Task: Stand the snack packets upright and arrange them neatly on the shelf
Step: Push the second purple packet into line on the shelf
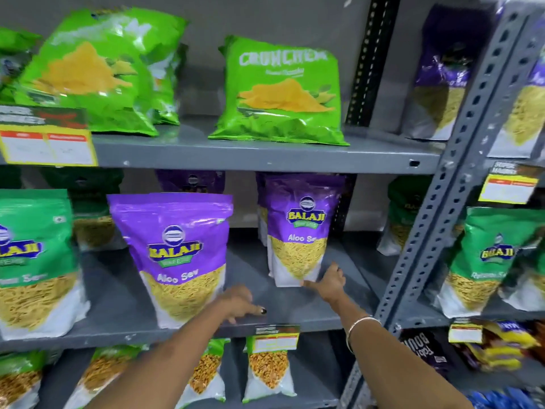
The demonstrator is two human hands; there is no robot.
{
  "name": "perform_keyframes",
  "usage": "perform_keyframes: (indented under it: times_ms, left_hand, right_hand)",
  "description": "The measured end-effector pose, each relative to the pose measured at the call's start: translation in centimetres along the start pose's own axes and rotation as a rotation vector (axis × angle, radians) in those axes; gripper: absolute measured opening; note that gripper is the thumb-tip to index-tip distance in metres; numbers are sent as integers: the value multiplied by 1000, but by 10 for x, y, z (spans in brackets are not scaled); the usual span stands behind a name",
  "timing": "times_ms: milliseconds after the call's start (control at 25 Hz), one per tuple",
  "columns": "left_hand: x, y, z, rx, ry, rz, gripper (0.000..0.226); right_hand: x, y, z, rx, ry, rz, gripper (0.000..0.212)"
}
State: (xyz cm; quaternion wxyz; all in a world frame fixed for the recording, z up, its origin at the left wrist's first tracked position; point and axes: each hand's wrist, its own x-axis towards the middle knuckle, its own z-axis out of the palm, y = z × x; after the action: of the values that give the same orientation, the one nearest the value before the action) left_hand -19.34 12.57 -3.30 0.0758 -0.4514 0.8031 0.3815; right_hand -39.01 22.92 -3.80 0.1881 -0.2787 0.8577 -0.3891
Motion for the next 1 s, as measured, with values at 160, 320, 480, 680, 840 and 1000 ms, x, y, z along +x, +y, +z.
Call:
perform_keyframes:
  times_ms: [160, 320, 480, 680, 840, 1000]
  left_hand:
    - [54, 52, 26, -358, 330, 121, 88]
    - [86, 68, 34, -607, 392, 113, 80]
    - [86, 66, 38, -538, 428, 12, 78]
    - [68, 55, 50, -382, 410, -54, 90]
    - [29, 65, 55, -253, 385, -42, 84]
    - [12, 67, 63, -158, 396, -49, 81]
  right_hand:
    - [66, 38, -17, 205, -215, -53, 119]
    - [98, 44, -3, 300, -386, -134, 112]
    - [92, 47, 2, 425, -433, -175, 96]
    - [59, 49, -15, 334, -410, -173, 77]
    - [33, 55, -24, 289, -388, -163, 76]
    - [15, 60, -32, 277, -401, -173, 79]
